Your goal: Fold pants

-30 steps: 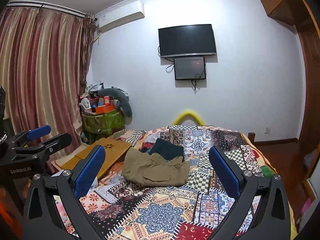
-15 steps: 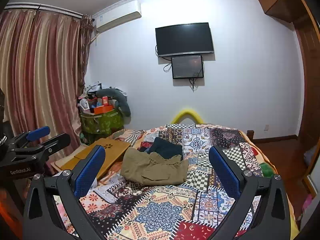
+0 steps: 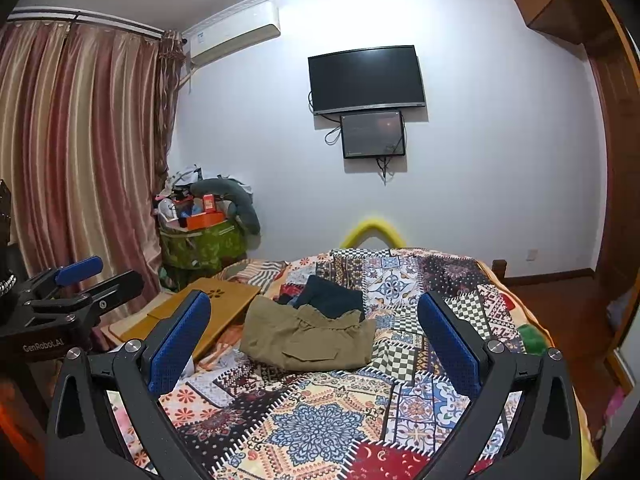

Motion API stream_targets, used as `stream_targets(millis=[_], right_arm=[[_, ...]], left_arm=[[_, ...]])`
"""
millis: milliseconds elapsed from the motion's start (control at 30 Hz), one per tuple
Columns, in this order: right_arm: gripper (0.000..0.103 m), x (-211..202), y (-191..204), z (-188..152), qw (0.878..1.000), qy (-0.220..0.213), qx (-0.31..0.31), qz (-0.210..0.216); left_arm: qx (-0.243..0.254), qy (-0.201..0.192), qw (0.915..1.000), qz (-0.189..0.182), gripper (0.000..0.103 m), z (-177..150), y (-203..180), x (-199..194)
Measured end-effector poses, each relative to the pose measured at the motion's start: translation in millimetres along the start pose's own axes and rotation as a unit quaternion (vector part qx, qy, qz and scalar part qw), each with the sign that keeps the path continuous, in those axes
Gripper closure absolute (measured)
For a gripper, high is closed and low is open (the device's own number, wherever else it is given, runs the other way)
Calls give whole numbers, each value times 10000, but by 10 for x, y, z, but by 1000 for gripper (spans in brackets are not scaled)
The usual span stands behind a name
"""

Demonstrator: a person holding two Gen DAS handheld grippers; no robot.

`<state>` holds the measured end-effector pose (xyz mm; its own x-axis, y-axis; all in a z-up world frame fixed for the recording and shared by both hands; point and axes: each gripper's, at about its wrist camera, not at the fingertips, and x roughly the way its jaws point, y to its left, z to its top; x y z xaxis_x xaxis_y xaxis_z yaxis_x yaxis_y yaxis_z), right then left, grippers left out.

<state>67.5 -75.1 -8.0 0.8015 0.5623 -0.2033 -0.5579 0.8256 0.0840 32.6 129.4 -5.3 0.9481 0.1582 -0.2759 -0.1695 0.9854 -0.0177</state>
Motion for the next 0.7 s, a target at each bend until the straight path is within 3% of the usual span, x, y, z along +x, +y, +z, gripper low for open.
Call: stream_targets(millis=[700], right_arm=[[0,24,20,21,10000,3,6,-15]], left_arm=[[-90,85,9999,-84,0,-7,25,44]])
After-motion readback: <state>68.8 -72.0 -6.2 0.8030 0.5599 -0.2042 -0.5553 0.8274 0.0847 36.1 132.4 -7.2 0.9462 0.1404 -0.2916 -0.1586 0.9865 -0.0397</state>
